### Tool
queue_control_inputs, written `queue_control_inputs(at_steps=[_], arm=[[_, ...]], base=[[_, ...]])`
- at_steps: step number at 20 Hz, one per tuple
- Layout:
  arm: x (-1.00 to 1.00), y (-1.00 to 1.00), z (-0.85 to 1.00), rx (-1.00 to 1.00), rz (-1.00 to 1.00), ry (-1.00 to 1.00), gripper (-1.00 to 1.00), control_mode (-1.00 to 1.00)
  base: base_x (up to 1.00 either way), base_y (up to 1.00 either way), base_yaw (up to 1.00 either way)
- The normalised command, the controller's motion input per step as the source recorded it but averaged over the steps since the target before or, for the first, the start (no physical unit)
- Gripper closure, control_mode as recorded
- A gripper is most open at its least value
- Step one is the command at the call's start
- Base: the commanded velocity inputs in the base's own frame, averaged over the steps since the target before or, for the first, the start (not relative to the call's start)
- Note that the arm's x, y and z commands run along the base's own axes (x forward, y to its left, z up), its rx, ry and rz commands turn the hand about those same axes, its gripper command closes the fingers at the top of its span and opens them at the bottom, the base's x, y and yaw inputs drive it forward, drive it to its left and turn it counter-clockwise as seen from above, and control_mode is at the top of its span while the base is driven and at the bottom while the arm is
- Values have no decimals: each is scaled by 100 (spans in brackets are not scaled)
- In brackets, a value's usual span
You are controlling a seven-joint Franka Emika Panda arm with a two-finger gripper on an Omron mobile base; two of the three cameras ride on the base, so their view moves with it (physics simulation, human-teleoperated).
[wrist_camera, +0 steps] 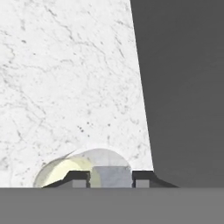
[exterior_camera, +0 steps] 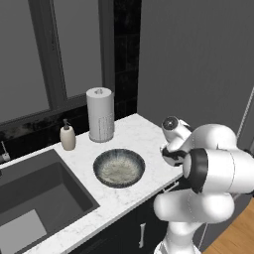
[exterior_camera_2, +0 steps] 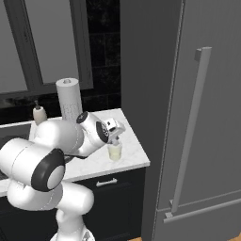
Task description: Grab a lemon wedge from the fridge and one ice cube from the ice bowl, and put them in the glass of lemonade.
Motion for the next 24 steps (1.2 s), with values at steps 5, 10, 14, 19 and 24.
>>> queue_control_inputs(at_steps=[5, 10, 14, 19, 24], arm=[[0, 0, 18, 0, 0, 0, -100, -100], [0, 0, 0, 0, 0, 0, -100, -100], [0, 0, 0, 0, 0, 0, -100, -100], [-12, 0, 17, 0, 0, 0, -100, -100], [-29, 10, 50, 0, 0, 0, -100, -100]], base=[[0, 0, 0], [0, 0, 0], [0, 0, 0], [0, 0, 0], [0, 0, 0]])
